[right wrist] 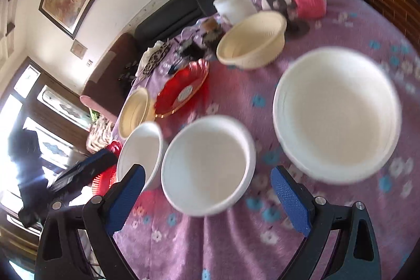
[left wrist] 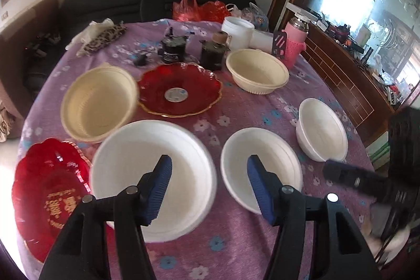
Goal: Organize plates and bowls
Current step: 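Close the right gripper on the rim of a white bowl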
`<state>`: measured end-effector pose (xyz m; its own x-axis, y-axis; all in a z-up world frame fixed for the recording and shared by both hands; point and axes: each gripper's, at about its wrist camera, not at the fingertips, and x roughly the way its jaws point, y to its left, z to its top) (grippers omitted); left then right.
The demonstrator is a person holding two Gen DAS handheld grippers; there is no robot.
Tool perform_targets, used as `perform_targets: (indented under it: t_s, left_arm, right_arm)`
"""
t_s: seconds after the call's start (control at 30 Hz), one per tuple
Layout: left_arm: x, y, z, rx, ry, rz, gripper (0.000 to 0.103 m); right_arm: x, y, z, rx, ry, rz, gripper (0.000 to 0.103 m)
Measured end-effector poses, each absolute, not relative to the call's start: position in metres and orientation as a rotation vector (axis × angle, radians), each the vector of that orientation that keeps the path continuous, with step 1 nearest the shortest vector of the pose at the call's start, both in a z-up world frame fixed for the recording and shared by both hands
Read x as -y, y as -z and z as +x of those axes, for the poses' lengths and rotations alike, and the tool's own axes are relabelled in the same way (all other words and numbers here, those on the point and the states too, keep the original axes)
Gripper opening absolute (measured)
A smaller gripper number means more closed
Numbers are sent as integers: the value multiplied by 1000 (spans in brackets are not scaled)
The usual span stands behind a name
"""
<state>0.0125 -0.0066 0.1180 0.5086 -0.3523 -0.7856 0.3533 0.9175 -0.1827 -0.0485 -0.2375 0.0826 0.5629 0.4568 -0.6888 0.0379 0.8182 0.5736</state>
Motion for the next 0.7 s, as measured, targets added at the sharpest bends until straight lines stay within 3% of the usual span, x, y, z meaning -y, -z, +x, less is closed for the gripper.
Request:
perform_targets:
  t_s: [0.13, 0.4, 0.7]
  left_arm:
    - [31, -109, 33, -980, 440, 25, 59]
    - [71, -79, 66, -1074, 417, 129, 59]
    - [92, -50, 81, -1162, 400, 186, 58]
  right_arm:
    - [228, -69, -52, -945, -248, 603, 99]
    - [222, -33, -44, -960, -200, 633, 76]
    - [220, -16, -38, -988, -218, 660, 65]
